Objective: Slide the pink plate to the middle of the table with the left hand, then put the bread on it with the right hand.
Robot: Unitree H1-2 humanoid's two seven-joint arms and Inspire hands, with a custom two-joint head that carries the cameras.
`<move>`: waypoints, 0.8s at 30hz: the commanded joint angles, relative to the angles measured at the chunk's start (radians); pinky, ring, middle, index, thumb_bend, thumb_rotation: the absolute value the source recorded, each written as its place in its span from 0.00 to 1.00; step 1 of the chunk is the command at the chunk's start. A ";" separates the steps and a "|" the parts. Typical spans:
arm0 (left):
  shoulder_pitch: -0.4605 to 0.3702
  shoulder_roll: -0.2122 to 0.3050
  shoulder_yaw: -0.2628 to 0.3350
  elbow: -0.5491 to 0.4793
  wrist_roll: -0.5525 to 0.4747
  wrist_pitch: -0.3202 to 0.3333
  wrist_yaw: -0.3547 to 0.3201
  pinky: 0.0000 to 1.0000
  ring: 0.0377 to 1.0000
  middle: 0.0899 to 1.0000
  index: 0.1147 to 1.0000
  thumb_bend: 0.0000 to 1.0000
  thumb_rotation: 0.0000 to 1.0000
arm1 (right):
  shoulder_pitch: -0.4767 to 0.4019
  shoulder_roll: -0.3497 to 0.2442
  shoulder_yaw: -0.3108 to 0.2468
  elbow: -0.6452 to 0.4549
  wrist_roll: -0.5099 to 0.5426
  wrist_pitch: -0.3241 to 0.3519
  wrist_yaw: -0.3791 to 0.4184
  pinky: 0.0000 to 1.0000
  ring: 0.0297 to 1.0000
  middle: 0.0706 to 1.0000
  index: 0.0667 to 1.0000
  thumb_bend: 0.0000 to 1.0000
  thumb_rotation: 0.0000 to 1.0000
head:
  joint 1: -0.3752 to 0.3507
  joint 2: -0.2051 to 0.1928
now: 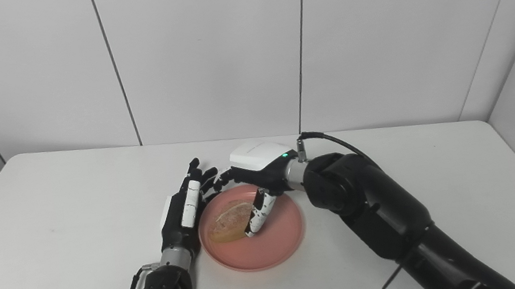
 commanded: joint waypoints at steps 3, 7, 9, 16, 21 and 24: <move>-0.002 -0.010 0.003 -0.002 -0.018 0.018 -0.008 0.74 0.85 0.84 0.95 0.97 0.89 | -0.035 -0.012 -0.028 -0.031 0.003 0.010 -0.015 0.62 0.78 0.80 0.76 1.00 0.28 | -0.001 0.001; -0.001 -0.009 0.004 -0.002 -0.022 0.021 -0.011 0.75 0.87 0.85 0.95 0.98 0.88 | -0.034 -0.017 -0.036 -0.042 0.004 0.008 -0.015 0.61 0.79 0.81 0.76 1.00 0.30 | -0.003 0.001; -0.001 -0.007 0.002 -0.002 -0.021 0.022 -0.010 0.75 0.85 0.84 0.95 0.98 0.89 | -0.032 -0.024 -0.046 -0.051 0.007 0.005 -0.021 0.62 0.79 0.80 0.75 1.00 0.30 | -0.003 0.001; -0.008 -0.008 0.010 0.001 -0.028 0.020 -0.005 0.80 0.85 0.85 0.95 0.98 0.88 | 0.003 -0.048 -0.141 -0.082 0.053 0.041 -0.038 0.67 0.83 0.84 0.76 1.00 0.41 | -0.007 0.000; -0.025 -0.008 0.029 0.014 -0.046 0.021 -0.002 0.79 0.86 0.86 0.94 1.00 0.87 | 0.070 -0.037 -0.252 -0.026 0.150 -0.011 -0.144 0.76 0.84 0.85 0.78 0.97 0.65 | -0.012 -0.003; -0.037 -0.004 0.032 0.022 -0.039 0.017 0.007 0.74 0.85 0.86 0.95 1.00 0.88 | 0.125 0.006 -0.333 0.032 0.242 -0.006 -0.228 0.80 0.86 0.86 0.83 0.93 0.76 | -0.015 -0.003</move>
